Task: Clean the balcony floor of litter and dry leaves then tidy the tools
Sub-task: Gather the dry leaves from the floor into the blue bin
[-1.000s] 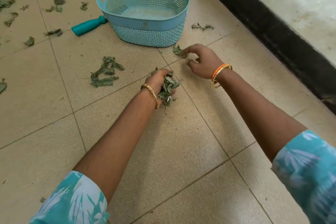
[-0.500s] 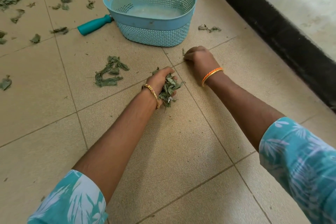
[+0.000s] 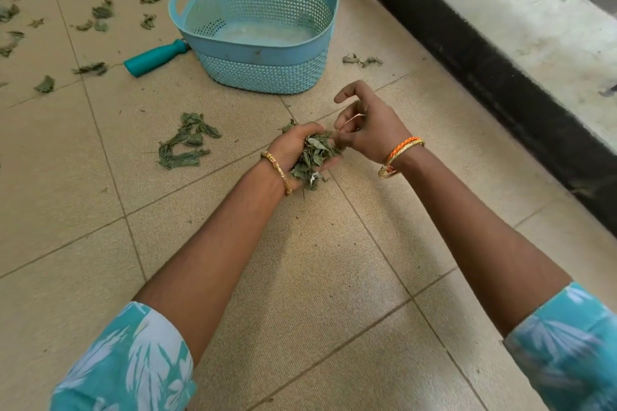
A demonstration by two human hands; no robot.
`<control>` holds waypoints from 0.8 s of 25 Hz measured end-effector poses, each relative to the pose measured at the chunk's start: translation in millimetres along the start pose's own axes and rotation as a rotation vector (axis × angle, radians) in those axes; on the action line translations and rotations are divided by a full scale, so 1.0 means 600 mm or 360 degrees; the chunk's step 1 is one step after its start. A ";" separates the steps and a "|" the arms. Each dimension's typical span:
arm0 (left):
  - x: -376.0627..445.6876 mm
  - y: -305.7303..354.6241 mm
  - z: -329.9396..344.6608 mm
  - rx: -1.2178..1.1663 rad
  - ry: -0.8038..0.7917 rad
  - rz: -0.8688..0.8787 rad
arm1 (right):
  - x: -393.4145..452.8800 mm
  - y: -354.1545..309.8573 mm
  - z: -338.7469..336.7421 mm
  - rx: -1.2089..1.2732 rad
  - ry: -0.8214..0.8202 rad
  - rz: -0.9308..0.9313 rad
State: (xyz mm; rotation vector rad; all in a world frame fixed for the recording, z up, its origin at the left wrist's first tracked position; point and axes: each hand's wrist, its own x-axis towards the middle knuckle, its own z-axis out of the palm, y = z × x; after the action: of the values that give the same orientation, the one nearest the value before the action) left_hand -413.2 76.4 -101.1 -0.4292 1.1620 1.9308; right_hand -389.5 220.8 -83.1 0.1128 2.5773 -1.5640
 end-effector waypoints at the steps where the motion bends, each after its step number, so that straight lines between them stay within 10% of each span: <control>1: -0.001 0.003 0.004 0.0002 0.0026 -0.0021 | 0.004 0.000 -0.007 0.0006 0.0026 0.0019; 10: 0.022 0.036 0.000 0.0070 0.0243 0.0053 | 0.195 0.061 -0.056 -0.0957 0.0232 0.0310; 20: 0.028 0.043 -0.027 0.0020 0.0146 0.0070 | 0.195 0.095 -0.009 -0.1208 0.0751 -0.0095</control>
State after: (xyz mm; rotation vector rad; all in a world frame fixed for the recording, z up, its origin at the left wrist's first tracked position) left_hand -445.7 64.3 -105.3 -0.4932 1.2513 1.9583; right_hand -498.3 251.8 -147.8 0.3599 3.3646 -0.5069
